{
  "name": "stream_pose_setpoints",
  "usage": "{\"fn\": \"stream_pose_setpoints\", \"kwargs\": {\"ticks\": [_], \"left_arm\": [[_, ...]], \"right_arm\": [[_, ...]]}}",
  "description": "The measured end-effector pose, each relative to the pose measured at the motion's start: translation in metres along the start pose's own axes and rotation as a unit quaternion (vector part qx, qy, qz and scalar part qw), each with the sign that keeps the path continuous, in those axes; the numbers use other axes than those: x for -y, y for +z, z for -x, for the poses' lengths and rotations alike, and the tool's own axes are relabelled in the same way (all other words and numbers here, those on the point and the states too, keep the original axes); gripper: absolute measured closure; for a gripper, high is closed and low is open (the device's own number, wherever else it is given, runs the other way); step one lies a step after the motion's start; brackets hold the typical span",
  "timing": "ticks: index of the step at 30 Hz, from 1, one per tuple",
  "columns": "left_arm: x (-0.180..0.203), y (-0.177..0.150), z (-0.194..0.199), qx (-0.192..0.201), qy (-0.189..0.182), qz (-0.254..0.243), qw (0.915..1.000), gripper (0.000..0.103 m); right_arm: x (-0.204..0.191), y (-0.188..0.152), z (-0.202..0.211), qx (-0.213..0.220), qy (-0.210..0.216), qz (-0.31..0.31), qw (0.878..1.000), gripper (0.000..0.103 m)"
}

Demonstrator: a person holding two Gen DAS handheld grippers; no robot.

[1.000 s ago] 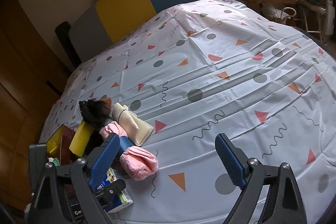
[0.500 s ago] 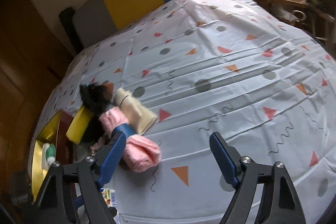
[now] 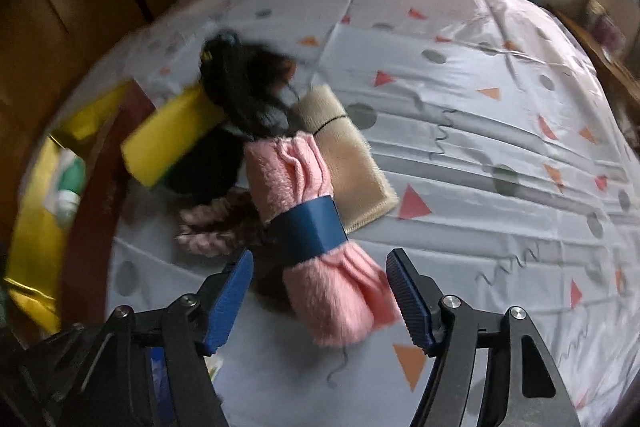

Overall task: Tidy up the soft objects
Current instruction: 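Place the tissue pack in the tray while the right tool grasps the pink towel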

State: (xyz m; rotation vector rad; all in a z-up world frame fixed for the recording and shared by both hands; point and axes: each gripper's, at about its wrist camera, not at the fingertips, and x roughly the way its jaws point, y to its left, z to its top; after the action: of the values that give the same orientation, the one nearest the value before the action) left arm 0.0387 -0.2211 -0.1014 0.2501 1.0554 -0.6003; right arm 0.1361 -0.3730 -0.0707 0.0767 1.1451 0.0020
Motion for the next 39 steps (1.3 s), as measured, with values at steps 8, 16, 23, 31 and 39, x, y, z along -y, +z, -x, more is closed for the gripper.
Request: {"fn": "stream_pose_setpoints", "kwargs": {"ticks": [8,16,23,31,39], "left_arm": [[0.000,-0.003,0.001,0.012,-0.004,-0.004,0.9999,0.047],[-0.004,-0.003,0.005,0.021,-0.004,0.006,0.9998,0.050],[-0.009,-0.010,0.020,0.028,-0.020,0.011,0.9994,0.051],[0.001,-0.013,0.051,0.063,-0.014,-0.013,0.9978,0.051],[-0.002,-0.013,0.074,0.080,-0.018,-0.004,0.9966,0.051]], "right_arm": [[-0.006,-0.014,0.013,0.007,0.004,0.026,1.000,0.068],[0.008,-0.060,0.020,-0.034,-0.005,-0.003,0.999,0.068],[0.018,-0.060,0.011,-0.032,0.002,-0.027,0.999,0.066],[0.012,-0.056,0.006,-0.030,-0.012,-0.012,0.999,0.065],[0.010,-0.056,0.005,-0.027,-0.016,-0.008,0.999,0.065]]}}
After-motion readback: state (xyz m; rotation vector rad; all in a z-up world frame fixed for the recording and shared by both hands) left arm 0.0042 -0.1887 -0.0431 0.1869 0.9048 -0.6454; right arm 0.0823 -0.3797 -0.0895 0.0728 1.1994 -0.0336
